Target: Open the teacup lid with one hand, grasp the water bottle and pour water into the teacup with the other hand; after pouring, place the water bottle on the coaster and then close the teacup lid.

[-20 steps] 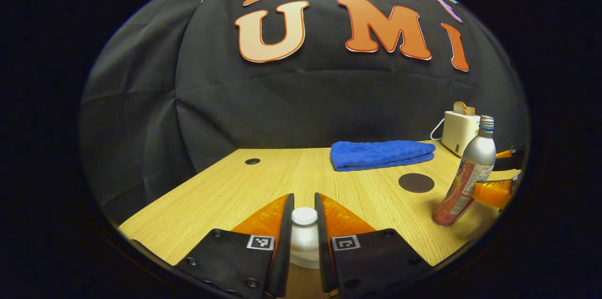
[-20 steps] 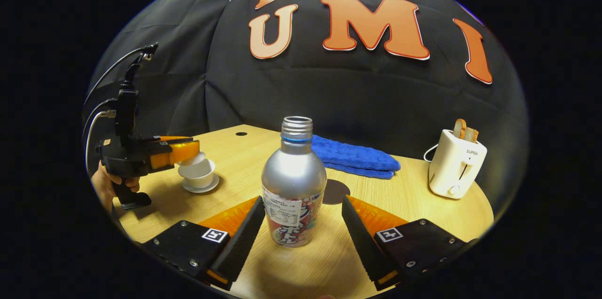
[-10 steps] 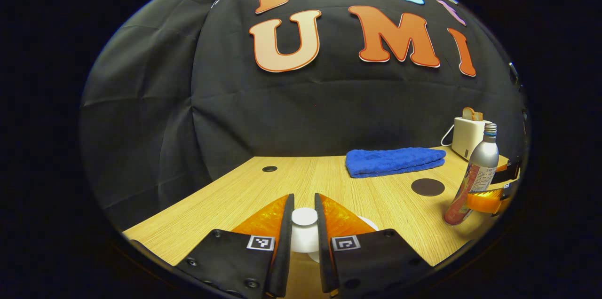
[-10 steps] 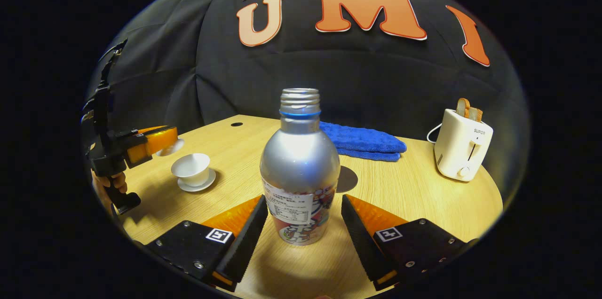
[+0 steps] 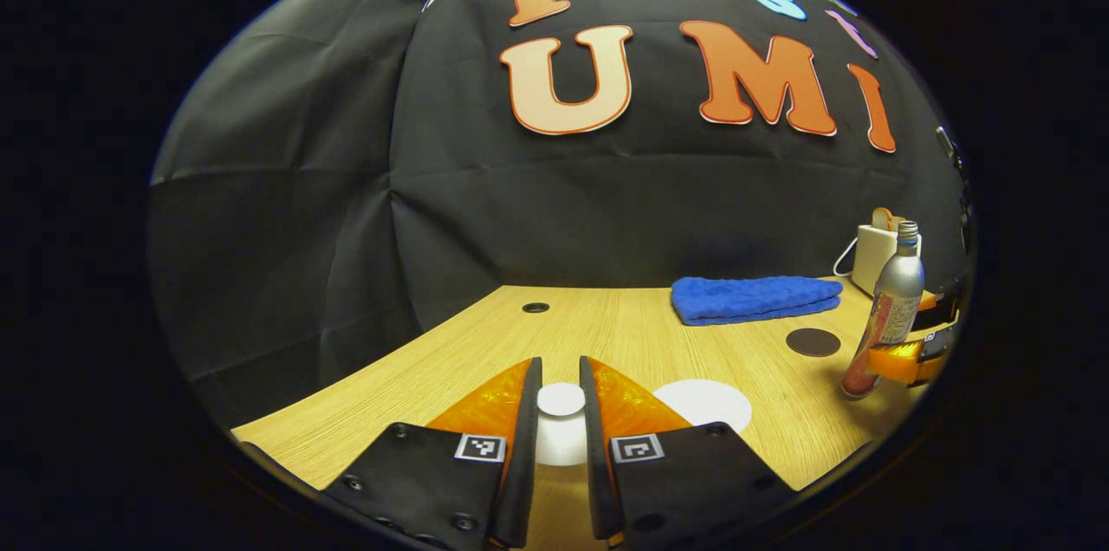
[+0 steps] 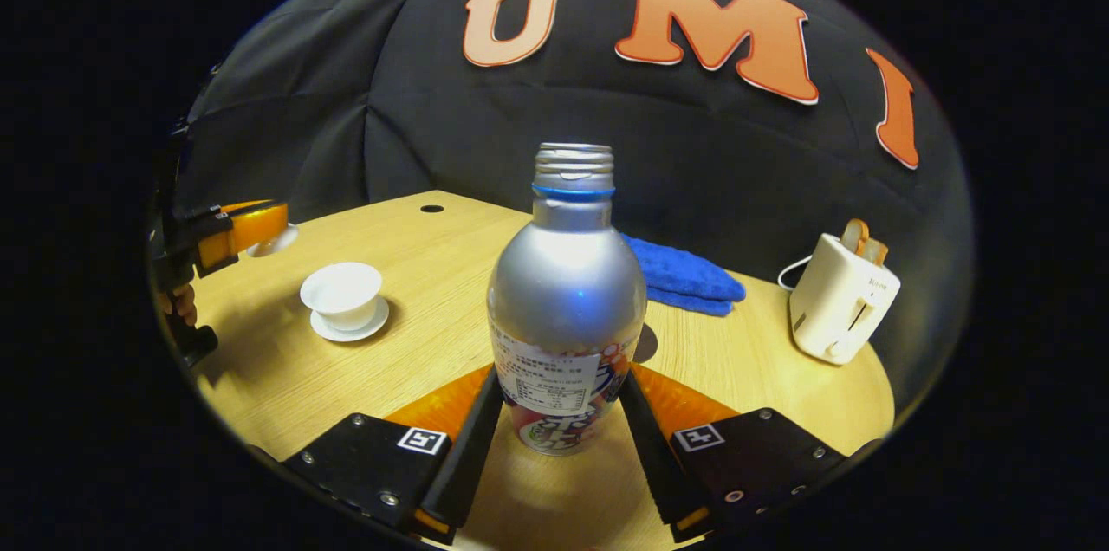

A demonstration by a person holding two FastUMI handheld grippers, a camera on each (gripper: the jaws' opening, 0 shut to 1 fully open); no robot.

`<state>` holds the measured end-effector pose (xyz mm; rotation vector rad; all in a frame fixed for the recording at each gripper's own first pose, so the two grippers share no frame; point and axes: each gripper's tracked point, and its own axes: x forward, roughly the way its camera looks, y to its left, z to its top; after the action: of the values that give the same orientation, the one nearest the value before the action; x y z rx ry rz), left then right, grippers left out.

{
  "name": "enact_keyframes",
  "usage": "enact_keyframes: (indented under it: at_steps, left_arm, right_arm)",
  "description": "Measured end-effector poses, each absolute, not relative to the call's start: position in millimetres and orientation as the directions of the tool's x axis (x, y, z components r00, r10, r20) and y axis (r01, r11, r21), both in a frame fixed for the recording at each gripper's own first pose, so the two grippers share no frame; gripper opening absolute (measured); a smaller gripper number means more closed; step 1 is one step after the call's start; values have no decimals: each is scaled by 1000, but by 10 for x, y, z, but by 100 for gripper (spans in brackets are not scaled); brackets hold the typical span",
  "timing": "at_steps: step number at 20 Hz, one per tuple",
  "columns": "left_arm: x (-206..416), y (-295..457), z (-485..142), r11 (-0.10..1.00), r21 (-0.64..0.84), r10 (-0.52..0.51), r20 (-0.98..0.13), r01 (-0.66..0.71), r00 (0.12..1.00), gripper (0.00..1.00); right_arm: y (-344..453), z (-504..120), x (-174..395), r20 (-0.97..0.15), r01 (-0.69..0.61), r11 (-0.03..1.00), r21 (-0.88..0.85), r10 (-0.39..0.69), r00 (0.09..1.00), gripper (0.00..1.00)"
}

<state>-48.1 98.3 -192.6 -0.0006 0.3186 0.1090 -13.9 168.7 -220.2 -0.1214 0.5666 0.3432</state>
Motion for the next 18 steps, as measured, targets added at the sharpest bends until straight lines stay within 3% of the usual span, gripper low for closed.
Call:
enact_keyframes:
  at_steps: [7, 18]
  left_arm:
    - [-576, 1269, -1884, 988, 35, 151, -314, -147, 937, 27]
    - [-693, 1530, -1807, 982, 56, 190, -322, -182, 927, 30]
  right_arm:
    - [1711, -1855, 186, -450, -386, 836, -391, 192, 872, 79]
    - [1895, -1563, 492, -282, -333, 577, -746, 179, 943, 78]
